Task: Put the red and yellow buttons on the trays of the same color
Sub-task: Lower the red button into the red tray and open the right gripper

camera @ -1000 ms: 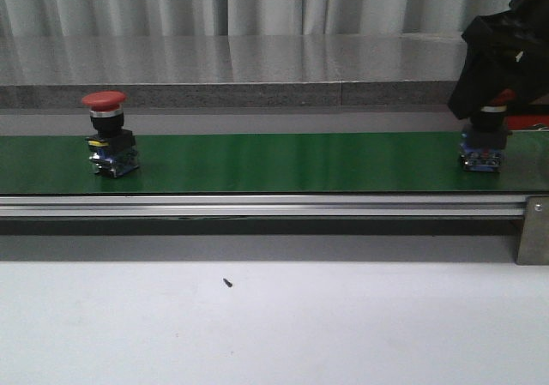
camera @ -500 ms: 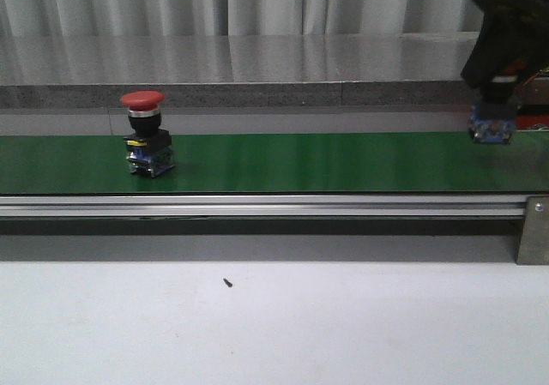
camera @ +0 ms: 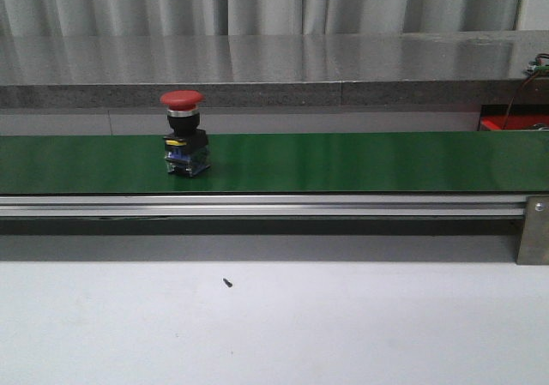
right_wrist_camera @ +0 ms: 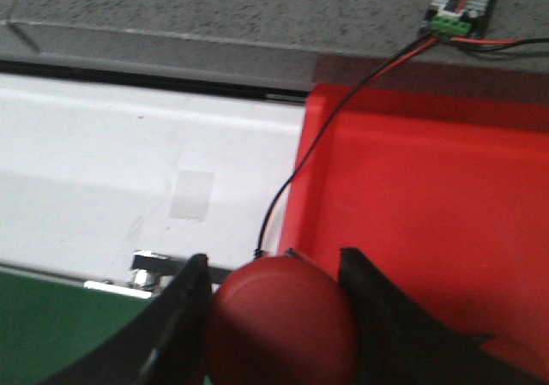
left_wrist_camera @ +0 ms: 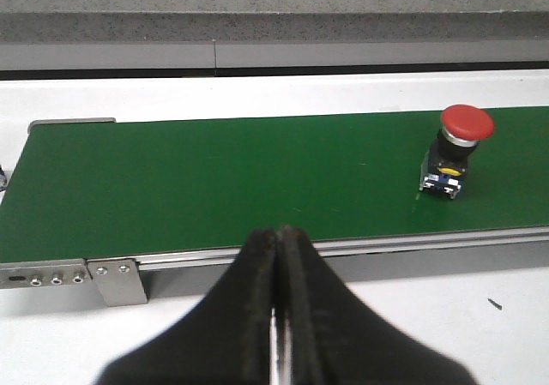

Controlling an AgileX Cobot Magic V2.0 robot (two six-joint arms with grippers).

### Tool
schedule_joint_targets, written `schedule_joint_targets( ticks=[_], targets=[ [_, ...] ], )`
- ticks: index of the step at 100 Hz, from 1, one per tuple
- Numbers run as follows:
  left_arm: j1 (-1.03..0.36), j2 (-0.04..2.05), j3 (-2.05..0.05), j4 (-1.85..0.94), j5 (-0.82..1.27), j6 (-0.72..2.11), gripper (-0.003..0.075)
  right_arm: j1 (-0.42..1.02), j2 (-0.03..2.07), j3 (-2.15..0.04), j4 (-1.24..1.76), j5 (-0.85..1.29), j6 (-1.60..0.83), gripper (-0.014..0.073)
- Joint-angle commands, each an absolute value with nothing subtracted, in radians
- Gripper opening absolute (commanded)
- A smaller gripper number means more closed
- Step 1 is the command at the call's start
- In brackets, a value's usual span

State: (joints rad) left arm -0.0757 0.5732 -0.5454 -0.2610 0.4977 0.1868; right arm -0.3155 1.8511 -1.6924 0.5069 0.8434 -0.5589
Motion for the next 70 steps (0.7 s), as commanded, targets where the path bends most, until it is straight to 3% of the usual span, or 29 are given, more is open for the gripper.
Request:
schedule_joint_targets(
  ticks=[1, 31, 70],
  targets=[
    [-0.083, 0.573, -0.572, -0.281, 0.429, 0.187, -0.0020, -0.338, 1.859, -1.790, 0.535, 0.819, -0.559, 0.0195],
    [-0.083, 0.573, -0.572, -0.281, 0.429, 0.187, -0.0020, -0.344, 2.072, -1.976, 0.533, 0.819, -0.559, 0.0195],
    [-0.083, 0.573, -0.572, -0.281, 0.429, 0.187, -0.0020, -0.344, 2.217, -2.056, 0.533, 0.779, -0.559, 0.0195]
  ],
)
